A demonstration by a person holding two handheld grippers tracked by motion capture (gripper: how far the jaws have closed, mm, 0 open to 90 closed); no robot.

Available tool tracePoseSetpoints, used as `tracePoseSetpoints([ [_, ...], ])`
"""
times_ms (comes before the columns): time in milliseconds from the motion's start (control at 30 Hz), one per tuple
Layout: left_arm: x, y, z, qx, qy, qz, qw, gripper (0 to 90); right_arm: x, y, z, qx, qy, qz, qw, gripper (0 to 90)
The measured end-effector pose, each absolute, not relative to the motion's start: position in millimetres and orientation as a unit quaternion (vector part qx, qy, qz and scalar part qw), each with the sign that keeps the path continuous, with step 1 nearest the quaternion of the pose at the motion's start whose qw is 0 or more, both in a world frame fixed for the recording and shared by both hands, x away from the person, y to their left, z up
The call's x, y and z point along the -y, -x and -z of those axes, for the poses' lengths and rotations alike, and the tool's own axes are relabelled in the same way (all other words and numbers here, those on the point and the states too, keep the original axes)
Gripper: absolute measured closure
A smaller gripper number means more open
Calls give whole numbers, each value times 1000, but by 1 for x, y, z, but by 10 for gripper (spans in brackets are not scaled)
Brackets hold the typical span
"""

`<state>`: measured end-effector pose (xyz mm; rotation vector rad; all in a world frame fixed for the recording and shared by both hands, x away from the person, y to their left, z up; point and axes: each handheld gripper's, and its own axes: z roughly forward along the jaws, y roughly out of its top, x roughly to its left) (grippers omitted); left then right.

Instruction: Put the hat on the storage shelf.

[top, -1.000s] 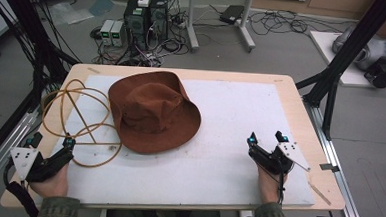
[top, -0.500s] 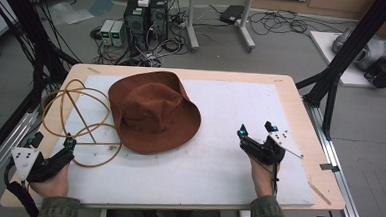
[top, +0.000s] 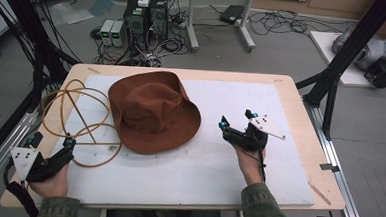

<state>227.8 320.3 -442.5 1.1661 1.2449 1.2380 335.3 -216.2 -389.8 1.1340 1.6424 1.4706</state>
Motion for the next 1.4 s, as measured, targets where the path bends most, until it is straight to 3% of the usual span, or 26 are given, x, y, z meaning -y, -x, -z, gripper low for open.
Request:
tracePoseSetpoints([
  [1400,-322,-230,442,-513,-480,-505,501,149,67,-376,394,-730,-352,-538,232,97],
])
